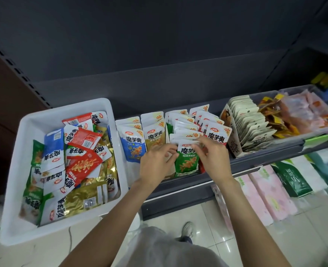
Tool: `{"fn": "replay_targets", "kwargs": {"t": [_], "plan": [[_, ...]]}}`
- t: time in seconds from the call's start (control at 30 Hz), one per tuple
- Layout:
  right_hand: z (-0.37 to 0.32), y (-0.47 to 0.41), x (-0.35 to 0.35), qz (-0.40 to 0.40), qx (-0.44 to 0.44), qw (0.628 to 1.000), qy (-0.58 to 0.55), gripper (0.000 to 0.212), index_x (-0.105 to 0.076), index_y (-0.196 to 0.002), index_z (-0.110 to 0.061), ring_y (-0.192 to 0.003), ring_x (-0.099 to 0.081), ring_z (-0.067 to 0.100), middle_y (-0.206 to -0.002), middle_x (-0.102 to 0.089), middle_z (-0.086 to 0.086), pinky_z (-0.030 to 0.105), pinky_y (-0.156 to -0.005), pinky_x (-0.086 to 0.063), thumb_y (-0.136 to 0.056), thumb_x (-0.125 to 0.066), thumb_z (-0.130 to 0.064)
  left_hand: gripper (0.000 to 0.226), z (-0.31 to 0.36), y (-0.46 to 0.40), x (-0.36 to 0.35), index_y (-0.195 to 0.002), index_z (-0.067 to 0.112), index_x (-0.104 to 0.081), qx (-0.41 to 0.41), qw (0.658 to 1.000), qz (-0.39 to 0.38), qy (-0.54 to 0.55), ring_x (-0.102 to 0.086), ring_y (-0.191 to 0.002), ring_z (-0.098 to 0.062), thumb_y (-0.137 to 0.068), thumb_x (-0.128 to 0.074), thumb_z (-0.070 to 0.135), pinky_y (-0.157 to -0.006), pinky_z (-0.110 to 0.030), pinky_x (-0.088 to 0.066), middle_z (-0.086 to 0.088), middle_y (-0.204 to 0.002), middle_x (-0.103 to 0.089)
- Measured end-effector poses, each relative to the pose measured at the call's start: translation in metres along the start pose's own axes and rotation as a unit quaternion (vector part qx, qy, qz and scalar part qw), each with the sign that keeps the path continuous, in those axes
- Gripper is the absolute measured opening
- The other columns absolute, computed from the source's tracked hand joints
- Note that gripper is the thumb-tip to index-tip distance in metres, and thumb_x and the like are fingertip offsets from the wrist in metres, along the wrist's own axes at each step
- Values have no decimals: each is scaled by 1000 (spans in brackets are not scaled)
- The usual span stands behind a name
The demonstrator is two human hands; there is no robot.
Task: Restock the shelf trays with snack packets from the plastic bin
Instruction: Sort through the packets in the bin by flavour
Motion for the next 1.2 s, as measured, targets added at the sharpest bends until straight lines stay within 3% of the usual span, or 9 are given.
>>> {"fn": "replay_targets", "kwargs": {"t": [0.17, 0.33, 0.47, 0.53, 0.63, 0.73, 0.87, 1.07, 1.2], "plan": [[-2, 2, -12, -2, -39, 998, 47, 16, -67, -91, -15, -81, -61, 25, -88, -63, 2, 28, -57, -42, -84, -71, -29, 15, 2, -3, -1, -99, 25, -67, 21, 1000, -10, -5, -61, -76, -3, -86, -65, 32, -59, -30, -55, 13, -82, -69], [-12, 7, 2, 71, -82, 994, -26, 30, -58, -103, -23, -88, -56, 16, -105, -51, -4, 34, -67, -50, -80, -74, -34, 14, 0, 0, 12, -101, 27, -65, 47, 998, -8, 40, -61, -76, 2, -88, -62, 31, -65, -30, -55, 16, -86, -68], [-46, 17, 30, 141, -63, 969, -193, 16, -56, -104, -23, -83, -54, 5, -94, -58, -6, 26, -70, -48, -90, -64, -27, 16, -5, 14, 58, -96, 19, -66, 20, 987, 132, 86, -54, -70, -1, -90, -56, 30, -61, -17, -47, 14, -78, -59], [-73, 19, 34, 123, -25, 963, -240, 11, -56, -102, -23, -80, -56, 5, -90, -61, -9, 20, -66, -48, -92, -60, -24, 19, -15, 29, 89, -91, 12, -65, -13, 973, 225, 57, -46, -68, -4, -91, -51, 26, -60, -16, -39, 9, -74, -53], [-113, 17, 17, 40, 79, 966, -243, 9, -61, -96, -15, -77, -55, 3, -88, -61, -7, 13, -65, -43, -92, -56, -22, 18, -49, 54, 130, -91, 12, -61, -1, 964, 264, -17, -46, -72, -9, -90, -50, 25, -62, -21, -37, 5, -77, -53], [-151, 12, -24, -118, 156, 961, -197, 12, -62, -102, -15, -84, -54, 3, -99, -60, -4, 17, -70, -44, -92, -57, -19, 25, -100, 79, 163, -98, 11, -63, 118, 966, 198, -118, -54, -91, -19, -87, -55, 32, -77, -30, -43, -2, -92, -63], [-199, 6, -89, -304, 213, 925, -78, 29, -55, -123, -22, -116, -48, 12, -127, -53, -4, 30, -88, -44, -95, -53, -28, 32, -160, 102, 181, -111, 9, -63, 253, 948, 76, -178, -54, -104, -36, -80, -71, 15, -86, -44, -46, -16, -112, -63], [-249, -17, -168, -317, 264, 910, 35, 46, -41, -140, -18, -131, -39, 19, -143, -43, 3, 32, -108, -32, -96, -51, -27, 54, -179, 99, 173, -136, 14, -44, 291, 939, -26, -181, -36, -132, -26, -88, -59, 33, -110, -39, -32, -6, -140, -45], [-258, -27, -204, -362, 268, 885, 114, 56, -31, -147, -17, -142, -23, 23, -155, -24, 6, 37, -114, -22, -96, -50, -29, 62, -190, 90, 166, -142, 14, -29, 295, 924, -83, -227, -30, -135, -25, -92, -51, 43, -110, -36, -29, -6, -145, -35]]}}
Point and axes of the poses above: each hand's wrist, its own y-axis away from the middle knuckle, its own x-axis out of the back of the hand, z = x × y, the point moved 2 cm from there along -y, towards the middle knuckle
